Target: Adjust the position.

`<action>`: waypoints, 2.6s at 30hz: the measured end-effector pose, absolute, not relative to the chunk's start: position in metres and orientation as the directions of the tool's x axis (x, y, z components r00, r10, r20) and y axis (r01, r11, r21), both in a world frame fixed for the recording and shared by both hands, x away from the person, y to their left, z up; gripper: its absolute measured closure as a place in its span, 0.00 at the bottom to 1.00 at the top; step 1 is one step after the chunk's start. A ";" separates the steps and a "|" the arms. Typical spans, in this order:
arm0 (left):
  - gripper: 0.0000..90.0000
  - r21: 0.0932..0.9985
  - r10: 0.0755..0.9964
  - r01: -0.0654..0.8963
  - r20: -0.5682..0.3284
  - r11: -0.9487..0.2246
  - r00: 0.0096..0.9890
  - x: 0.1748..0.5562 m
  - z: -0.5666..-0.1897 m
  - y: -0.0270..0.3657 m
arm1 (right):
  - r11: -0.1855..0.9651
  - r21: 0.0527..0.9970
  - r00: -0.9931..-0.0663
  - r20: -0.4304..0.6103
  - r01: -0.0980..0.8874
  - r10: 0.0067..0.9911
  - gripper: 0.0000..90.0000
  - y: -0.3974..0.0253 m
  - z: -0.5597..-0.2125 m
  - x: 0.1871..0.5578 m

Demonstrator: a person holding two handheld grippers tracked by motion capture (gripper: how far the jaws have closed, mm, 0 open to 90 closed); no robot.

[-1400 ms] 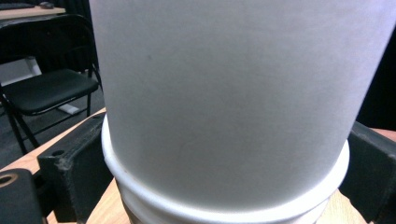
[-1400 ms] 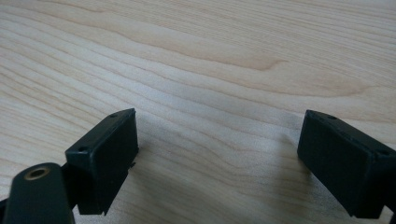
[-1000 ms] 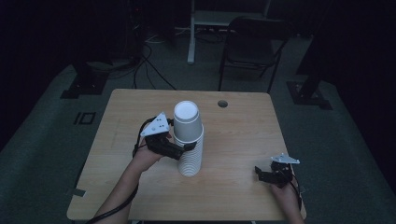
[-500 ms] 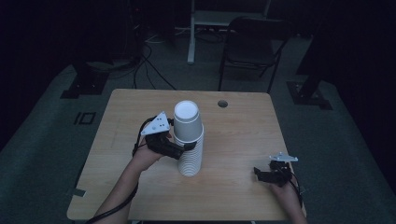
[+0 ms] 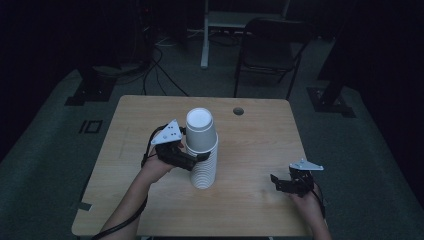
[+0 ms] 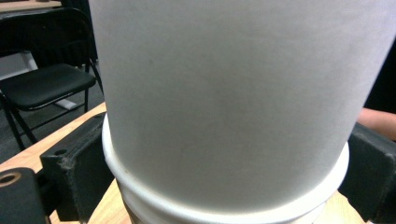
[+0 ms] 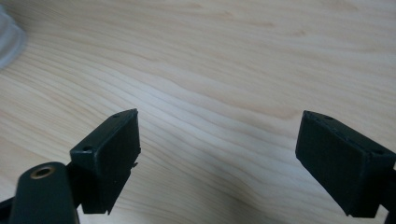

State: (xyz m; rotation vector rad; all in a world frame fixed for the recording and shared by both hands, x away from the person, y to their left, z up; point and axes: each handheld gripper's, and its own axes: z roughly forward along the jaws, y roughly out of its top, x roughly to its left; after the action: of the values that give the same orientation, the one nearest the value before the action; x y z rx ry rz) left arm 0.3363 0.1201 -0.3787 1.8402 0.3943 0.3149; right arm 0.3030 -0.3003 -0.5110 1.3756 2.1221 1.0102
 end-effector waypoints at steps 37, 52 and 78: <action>0.06 0.953 0.421 0.112 0.018 -0.282 0.907 0.337 -0.378 0.120 | 0.233 0.921 -0.695 0.054 0.311 0.717 0.16 -0.243 -0.380 0.295; 0.06 0.953 0.424 0.114 0.017 -0.282 0.905 0.336 -0.378 0.119 | 0.261 0.946 -0.785 -0.013 0.190 0.619 0.16 -0.206 -0.336 0.293; 0.06 0.953 0.425 0.113 0.019 -0.282 0.905 0.336 -0.378 0.119 | 0.290 0.951 -0.870 -0.056 0.102 0.490 0.20 -0.129 -0.308 0.310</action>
State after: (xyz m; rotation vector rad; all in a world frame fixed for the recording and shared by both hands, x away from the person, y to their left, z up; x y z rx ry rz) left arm 0.3359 0.1194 -0.3779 1.8482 0.3994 0.3185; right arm 0.3102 -0.1286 -0.3083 0.5358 2.2272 1.6038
